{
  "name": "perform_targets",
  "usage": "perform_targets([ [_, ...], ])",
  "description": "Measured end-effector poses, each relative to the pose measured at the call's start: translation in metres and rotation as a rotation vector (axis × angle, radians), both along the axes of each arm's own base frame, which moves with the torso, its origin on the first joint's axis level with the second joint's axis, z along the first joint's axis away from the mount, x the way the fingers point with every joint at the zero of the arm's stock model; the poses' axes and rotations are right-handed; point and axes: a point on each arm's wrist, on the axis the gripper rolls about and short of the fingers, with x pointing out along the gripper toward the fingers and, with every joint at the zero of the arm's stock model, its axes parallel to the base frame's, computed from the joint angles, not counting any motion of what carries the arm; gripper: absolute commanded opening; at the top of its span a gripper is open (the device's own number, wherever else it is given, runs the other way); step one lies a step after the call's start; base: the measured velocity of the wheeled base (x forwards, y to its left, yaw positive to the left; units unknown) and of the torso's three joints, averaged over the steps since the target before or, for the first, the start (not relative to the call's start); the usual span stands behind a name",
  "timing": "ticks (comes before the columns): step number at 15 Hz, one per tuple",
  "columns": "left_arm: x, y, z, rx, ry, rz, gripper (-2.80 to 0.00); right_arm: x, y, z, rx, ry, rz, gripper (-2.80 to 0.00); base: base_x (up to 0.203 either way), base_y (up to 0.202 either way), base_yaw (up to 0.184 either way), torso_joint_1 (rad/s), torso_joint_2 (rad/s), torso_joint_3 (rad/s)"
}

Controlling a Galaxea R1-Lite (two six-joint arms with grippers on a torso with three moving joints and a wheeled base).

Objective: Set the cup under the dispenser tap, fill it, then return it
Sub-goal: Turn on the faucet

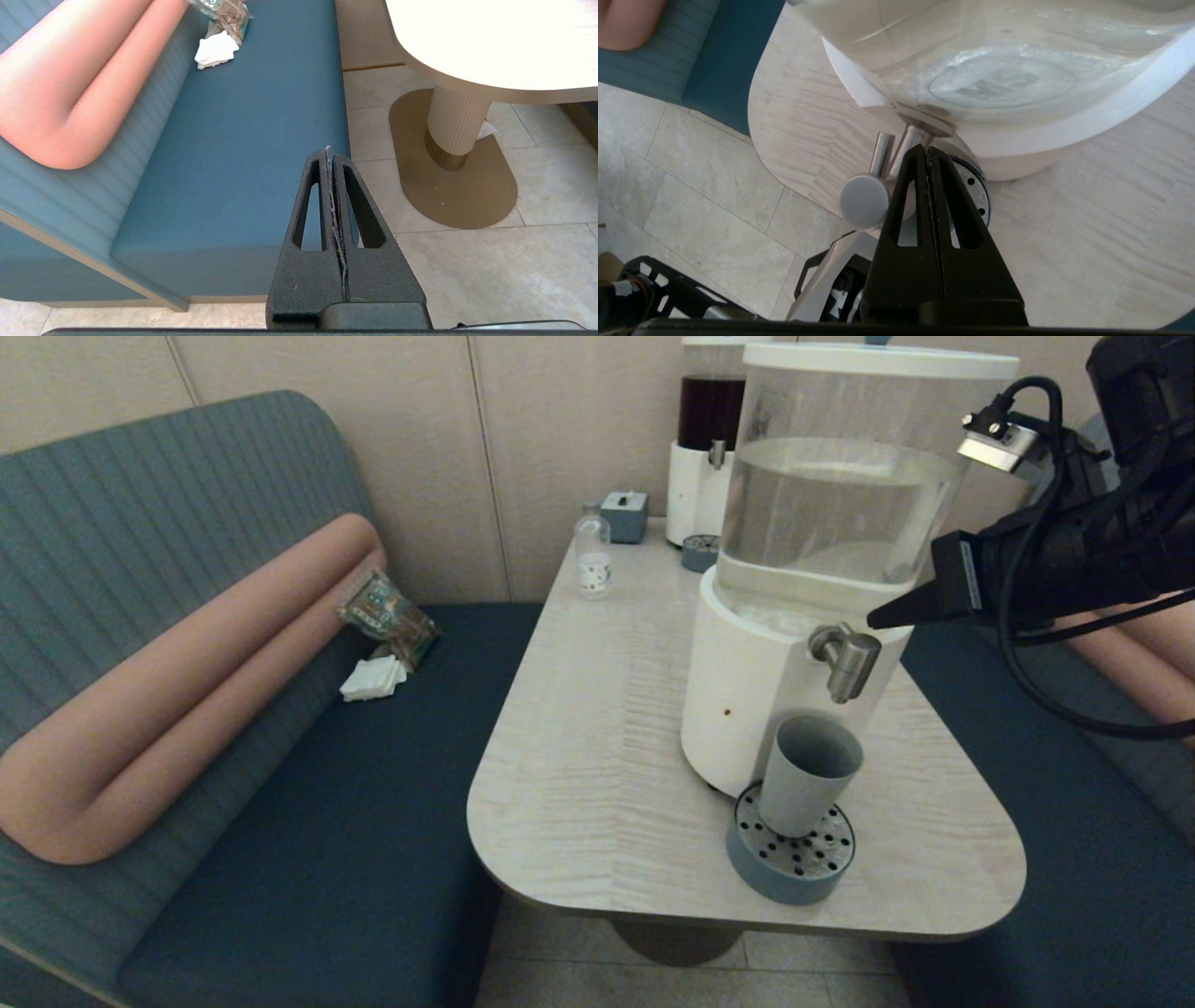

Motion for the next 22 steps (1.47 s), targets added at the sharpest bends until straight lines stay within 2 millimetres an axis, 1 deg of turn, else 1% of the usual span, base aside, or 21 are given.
perform_targets([
  [8, 0.000, 0.000, 0.000, 0.000, 0.000, 0.000, -2.80, 0.007, 0.003, -0.006, -0.002, 0.003, 0.004, -2.80, 0.000, 0.000, 0.000, 0.000, 0.00, 0.000],
  [22, 0.000, 0.000, 0.000, 0.000, 0.000, 0.000, -2.80, 0.008, 0.019, -0.012, -0.022, 0.004, 0.072, -2.80, 0.000, 0.000, 0.000, 0.000, 0.00, 0.000],
])
